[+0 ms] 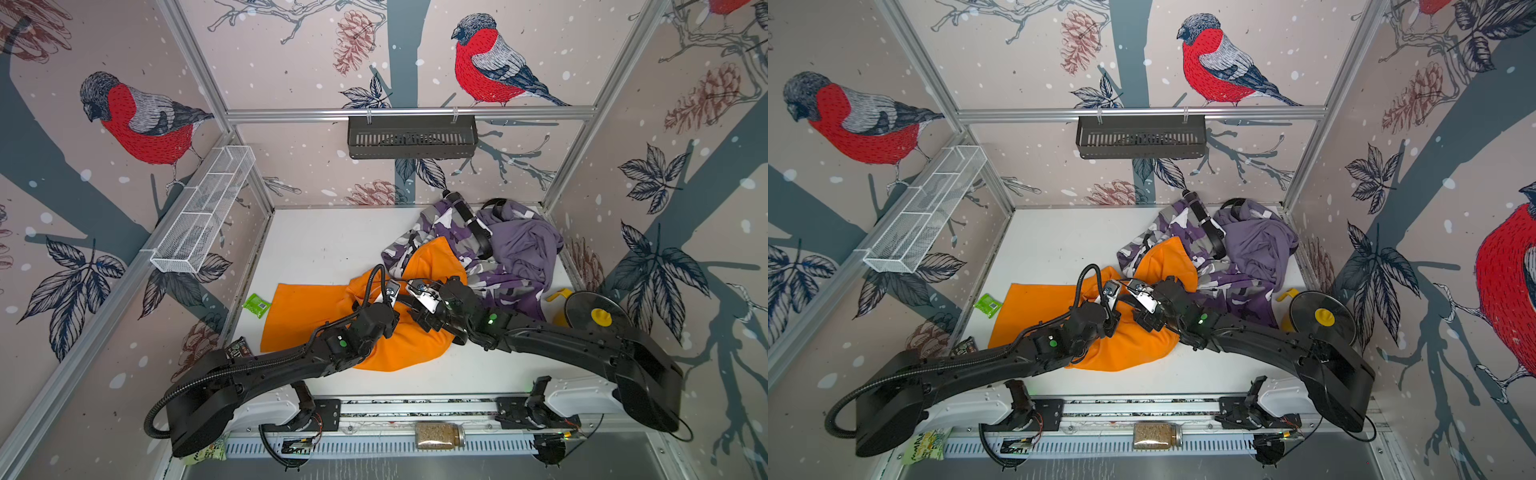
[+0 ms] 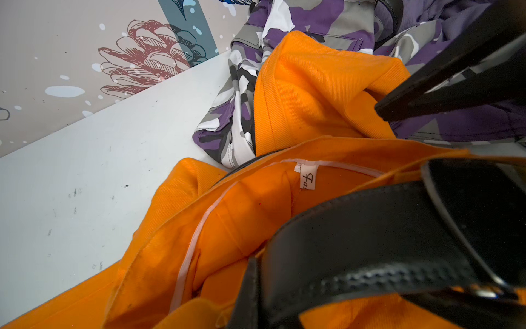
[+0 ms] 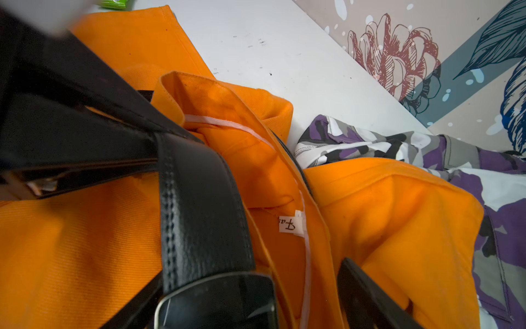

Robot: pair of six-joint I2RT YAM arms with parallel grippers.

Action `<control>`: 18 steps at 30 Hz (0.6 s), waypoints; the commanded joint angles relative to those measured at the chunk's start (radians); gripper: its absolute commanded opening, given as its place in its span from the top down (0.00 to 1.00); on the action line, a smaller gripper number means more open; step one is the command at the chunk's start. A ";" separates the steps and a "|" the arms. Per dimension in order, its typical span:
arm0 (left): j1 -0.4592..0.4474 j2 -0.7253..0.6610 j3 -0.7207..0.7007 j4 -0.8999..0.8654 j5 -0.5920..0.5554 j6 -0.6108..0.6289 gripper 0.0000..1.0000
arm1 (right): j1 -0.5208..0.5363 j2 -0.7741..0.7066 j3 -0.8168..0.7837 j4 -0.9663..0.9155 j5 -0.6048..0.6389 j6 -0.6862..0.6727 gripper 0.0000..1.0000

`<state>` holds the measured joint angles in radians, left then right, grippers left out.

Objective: Remove the belt from the trousers

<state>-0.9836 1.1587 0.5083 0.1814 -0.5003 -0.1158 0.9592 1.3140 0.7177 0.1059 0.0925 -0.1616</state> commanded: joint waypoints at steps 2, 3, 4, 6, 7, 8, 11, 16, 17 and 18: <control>0.005 0.008 0.007 -0.011 -0.008 -0.030 1.00 | -0.004 -0.003 0.001 0.011 0.022 -0.020 0.16; 0.006 0.011 0.007 -0.013 -0.007 -0.031 1.00 | -0.006 -0.002 0.004 0.012 0.022 -0.023 0.18; 0.006 0.011 0.008 -0.013 -0.008 -0.031 1.00 | -0.007 -0.001 0.007 0.011 0.018 -0.026 0.20; 0.009 0.016 0.006 -0.014 -0.010 -0.032 1.00 | -0.009 0.001 0.012 0.009 0.012 -0.030 0.25; 0.011 0.017 0.007 -0.014 -0.009 -0.033 1.00 | -0.010 0.002 0.014 0.009 0.005 -0.031 0.27; 0.011 0.020 0.007 -0.014 -0.012 -0.035 1.00 | -0.011 0.004 0.014 0.008 -0.003 -0.030 0.30; 0.016 0.028 0.003 -0.014 -0.022 -0.043 1.00 | -0.018 -0.002 0.013 0.004 -0.030 -0.023 0.41; 0.028 0.026 -0.010 -0.013 -0.044 -0.050 1.00 | -0.044 -0.037 -0.007 -0.007 -0.096 -0.002 0.59; 0.030 0.027 -0.010 -0.013 -0.050 -0.051 1.00 | -0.050 -0.046 -0.010 -0.010 -0.111 0.002 0.61; 0.031 0.029 -0.010 -0.011 -0.051 -0.050 1.00 | -0.059 -0.055 -0.013 -0.014 -0.131 0.004 0.63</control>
<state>-0.9630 1.1851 0.5045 0.2031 -0.4957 -0.1303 0.9157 1.2793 0.7101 0.1051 -0.0132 -0.1829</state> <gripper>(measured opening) 0.080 0.409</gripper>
